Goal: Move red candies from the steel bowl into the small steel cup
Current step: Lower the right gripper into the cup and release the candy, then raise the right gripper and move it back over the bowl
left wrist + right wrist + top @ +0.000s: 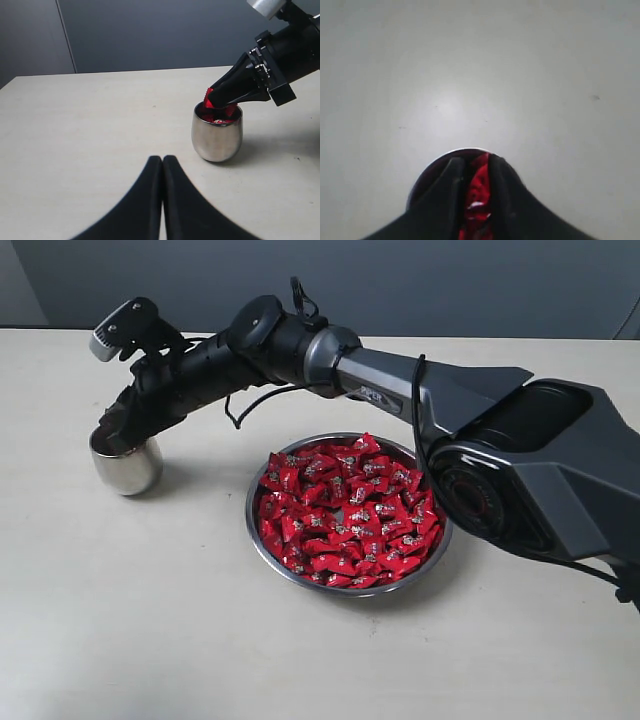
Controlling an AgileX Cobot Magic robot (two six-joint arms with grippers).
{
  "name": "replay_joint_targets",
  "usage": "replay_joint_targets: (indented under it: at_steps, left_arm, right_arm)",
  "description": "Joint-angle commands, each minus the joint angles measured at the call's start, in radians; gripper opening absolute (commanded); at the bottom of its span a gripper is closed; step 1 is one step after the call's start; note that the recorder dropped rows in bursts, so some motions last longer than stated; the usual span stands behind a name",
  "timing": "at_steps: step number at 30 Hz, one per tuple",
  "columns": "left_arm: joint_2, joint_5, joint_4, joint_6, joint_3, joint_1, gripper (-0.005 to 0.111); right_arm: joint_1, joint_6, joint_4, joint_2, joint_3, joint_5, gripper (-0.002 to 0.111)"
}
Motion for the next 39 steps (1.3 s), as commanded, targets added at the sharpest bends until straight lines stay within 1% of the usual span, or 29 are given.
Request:
replay_joint_targets:
  at_steps: [1, 16, 21, 23, 28, 29, 35, 39]
  left_arm:
    - [-0.004, -0.002, -0.002, -0.001, 0.004, 0.001, 0.000]
    - [-0.004, -0.002, -0.002, -0.001, 0.004, 0.001, 0.000]
    - [-0.004, -0.002, -0.002, -0.001, 0.004, 0.001, 0.000]
    - [-0.004, -0.002, -0.002, -0.001, 0.004, 0.001, 0.000]
    - [-0.004, -0.002, -0.002, -0.001, 0.004, 0.001, 0.000]
    - [-0.004, -0.002, -0.002, -0.001, 0.004, 0.001, 0.000]
    - [-0.004, -0.002, -0.002, -0.001, 0.004, 0.001, 0.000]
    - [-0.004, -0.002, -0.002, -0.001, 0.004, 0.001, 0.000]
  right_arm:
    - [0.005, -0.001, -0.001, -0.013, -0.007, -0.001, -0.001]
    - [0.010, -0.008, -0.005, -0.013, -0.007, -0.024, -0.001]
    - [0.010, -0.008, -0.017, -0.013, -0.007, 0.000, -0.001]
    - [0.010, -0.008, -0.017, -0.013, -0.007, 0.005, 0.006]
    - [0.010, -0.006, -0.017, -0.013, -0.007, -0.007, 0.044]
    - [0.010, 0.012, -0.017, -0.013, -0.007, -0.015, 0.046]
    - [0.010, 0.014, -0.019, -0.013, -0.007, -0.020, 0.042]
    - [0.010, 0.014, -0.019, -0.013, -0.019, -0.014, 0.042]
